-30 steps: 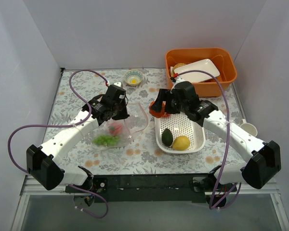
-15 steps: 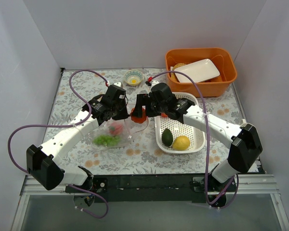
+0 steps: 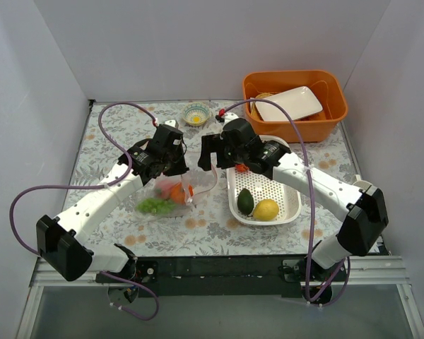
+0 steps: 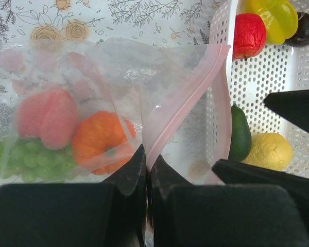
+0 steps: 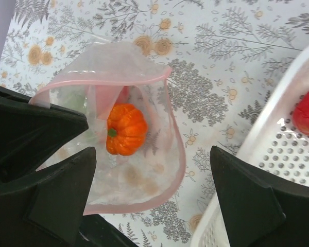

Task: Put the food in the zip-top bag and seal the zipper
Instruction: Place the fake fruit in the zipper food storage bag, then adjust the zipper food storage bag at the center of the board.

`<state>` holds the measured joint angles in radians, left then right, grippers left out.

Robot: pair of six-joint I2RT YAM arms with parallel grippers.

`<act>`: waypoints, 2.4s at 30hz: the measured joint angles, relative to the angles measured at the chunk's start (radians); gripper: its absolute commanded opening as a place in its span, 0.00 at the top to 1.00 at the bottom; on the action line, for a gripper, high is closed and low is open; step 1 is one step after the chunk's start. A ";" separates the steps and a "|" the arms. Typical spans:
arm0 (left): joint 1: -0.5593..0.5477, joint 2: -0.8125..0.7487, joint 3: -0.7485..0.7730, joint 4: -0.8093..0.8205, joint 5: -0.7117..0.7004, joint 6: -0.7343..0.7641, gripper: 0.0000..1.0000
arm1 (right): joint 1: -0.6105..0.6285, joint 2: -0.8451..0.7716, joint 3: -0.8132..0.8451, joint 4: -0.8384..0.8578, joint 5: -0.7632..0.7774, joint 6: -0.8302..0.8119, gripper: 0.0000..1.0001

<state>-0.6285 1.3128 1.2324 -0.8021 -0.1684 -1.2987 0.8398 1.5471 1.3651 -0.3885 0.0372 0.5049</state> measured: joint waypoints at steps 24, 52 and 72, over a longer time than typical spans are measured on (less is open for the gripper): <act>0.000 -0.014 0.039 -0.085 -0.031 0.011 1.00 | -0.021 0.173 0.018 -0.011 -0.049 -0.018 0.81; 0.175 0.139 0.247 -0.244 -0.214 0.198 1.00 | -0.017 0.346 0.127 0.112 -0.154 0.070 0.84; 0.175 0.058 0.071 -0.021 0.201 0.149 1.00 | -0.022 -0.017 -0.107 0.149 0.069 0.112 0.31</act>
<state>-0.4538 1.3708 1.3029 -0.8234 0.0322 -1.1496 0.8181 1.5303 1.2583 -0.2398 0.1059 0.6170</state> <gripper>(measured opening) 0.010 0.620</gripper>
